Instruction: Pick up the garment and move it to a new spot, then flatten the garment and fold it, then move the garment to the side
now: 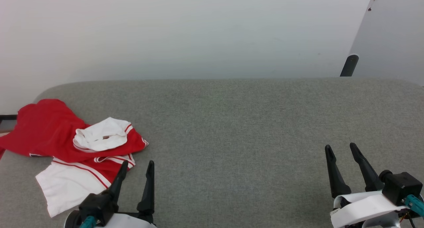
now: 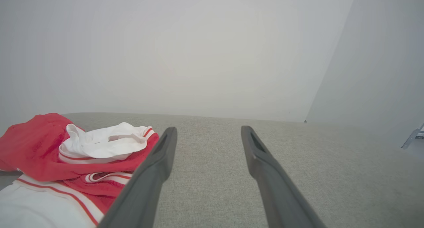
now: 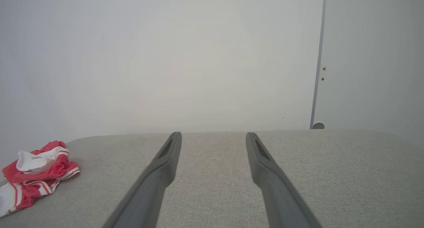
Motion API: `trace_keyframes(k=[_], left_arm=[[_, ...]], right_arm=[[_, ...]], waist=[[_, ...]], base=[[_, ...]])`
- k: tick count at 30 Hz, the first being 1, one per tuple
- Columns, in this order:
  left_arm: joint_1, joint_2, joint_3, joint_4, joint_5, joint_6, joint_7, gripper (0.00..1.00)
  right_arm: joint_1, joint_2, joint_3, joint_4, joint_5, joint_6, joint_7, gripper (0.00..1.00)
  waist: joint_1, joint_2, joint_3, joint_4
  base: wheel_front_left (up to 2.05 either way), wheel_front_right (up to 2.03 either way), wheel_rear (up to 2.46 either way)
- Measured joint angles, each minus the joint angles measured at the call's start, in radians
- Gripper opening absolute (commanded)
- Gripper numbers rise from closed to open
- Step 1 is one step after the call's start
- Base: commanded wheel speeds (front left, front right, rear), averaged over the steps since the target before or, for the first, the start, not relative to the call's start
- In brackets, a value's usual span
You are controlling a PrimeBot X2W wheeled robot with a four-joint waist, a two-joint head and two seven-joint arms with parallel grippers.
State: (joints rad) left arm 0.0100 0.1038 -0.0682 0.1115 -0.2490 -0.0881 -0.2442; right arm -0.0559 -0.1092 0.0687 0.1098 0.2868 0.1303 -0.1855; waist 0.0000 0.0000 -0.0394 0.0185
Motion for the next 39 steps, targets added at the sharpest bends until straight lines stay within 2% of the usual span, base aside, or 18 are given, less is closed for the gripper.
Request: trace_keyframes(k=[10,28,39], left_arm=[[0.0,-0.006,0.01,0.001,0.078,-0.016,-0.017,1.0],[-0.001,-0.014,0.025,0.016,0.081,-0.034,-0.02,1.0],[-0.005,-0.013,0.078,0.059,0.073,-0.022,-0.02,1.0]], right_arm=[[0.0,0.002,0.004,-0.009,-0.065,0.0,-0.014,1.0],[0.001,0.003,0.001,-0.007,-0.074,0.0,-0.017,1.0],[0.009,0.005,0.018,0.005,-0.066,0.0,-0.012,1.0]], waist=[[0.0,0.0,-0.005,0.0],[0.0,0.0,-0.011,0.005],[0.0,0.0,-0.026,0.087]], base=[[0.0,0.0,0.0],[0.0,0.0,0.0],[0.0,0.0,0.0]])
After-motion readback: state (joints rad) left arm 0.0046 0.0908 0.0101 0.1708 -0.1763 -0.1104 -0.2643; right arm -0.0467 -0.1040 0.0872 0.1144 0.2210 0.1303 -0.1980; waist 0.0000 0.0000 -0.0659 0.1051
